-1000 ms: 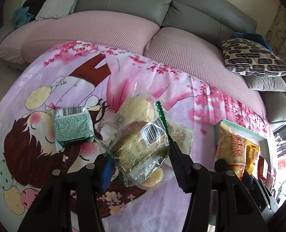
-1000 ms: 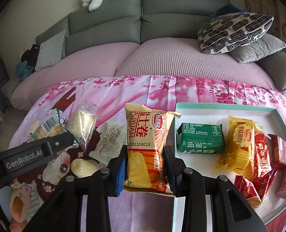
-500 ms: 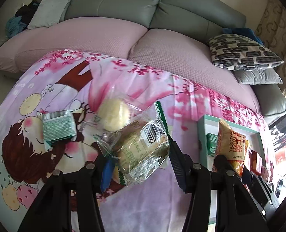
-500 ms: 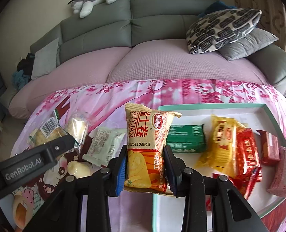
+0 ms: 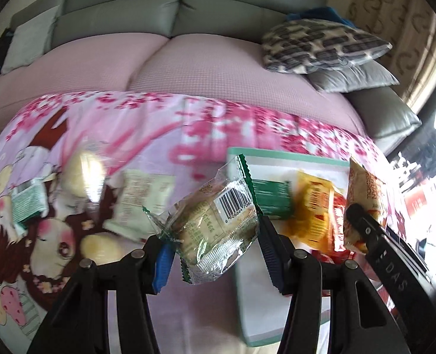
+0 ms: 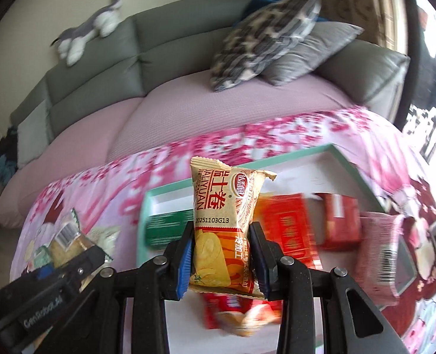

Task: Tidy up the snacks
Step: 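Carry the clear bread bag and yellow chip bag over the tray with both grippers, then lower both bags into the tray and open both grippers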

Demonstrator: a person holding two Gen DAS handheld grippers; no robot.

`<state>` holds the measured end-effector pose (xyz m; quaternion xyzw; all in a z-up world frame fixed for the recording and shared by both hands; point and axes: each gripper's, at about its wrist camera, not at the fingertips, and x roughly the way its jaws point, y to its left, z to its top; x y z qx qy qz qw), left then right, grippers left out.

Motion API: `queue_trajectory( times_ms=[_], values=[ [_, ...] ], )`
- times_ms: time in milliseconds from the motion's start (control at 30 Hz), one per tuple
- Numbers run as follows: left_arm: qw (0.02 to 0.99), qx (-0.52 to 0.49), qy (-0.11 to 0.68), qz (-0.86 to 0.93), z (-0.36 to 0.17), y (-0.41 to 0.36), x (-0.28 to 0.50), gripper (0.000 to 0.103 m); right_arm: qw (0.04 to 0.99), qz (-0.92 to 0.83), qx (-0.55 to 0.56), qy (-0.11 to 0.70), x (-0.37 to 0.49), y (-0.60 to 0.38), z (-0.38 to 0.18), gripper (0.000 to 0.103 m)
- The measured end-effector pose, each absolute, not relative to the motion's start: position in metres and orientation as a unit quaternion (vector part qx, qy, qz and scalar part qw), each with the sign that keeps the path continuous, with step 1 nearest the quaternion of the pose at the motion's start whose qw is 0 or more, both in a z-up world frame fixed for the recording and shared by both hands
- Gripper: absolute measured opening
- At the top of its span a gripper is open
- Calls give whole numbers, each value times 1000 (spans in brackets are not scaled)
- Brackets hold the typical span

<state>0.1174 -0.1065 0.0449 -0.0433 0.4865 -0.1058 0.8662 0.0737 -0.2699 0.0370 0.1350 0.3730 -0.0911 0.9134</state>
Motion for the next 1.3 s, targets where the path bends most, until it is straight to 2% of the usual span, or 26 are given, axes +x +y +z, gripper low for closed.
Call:
queue_trajectory(
  times_ms=[433,1300],
  values=[
    [851,-23,505,-141,27,-156,116,55,904,-149,165,365,54,-332,37,38],
    [837,-3,528,-144,-1,-176,123,55,893,-135,171,393,67,-338,8,38]
  ],
)
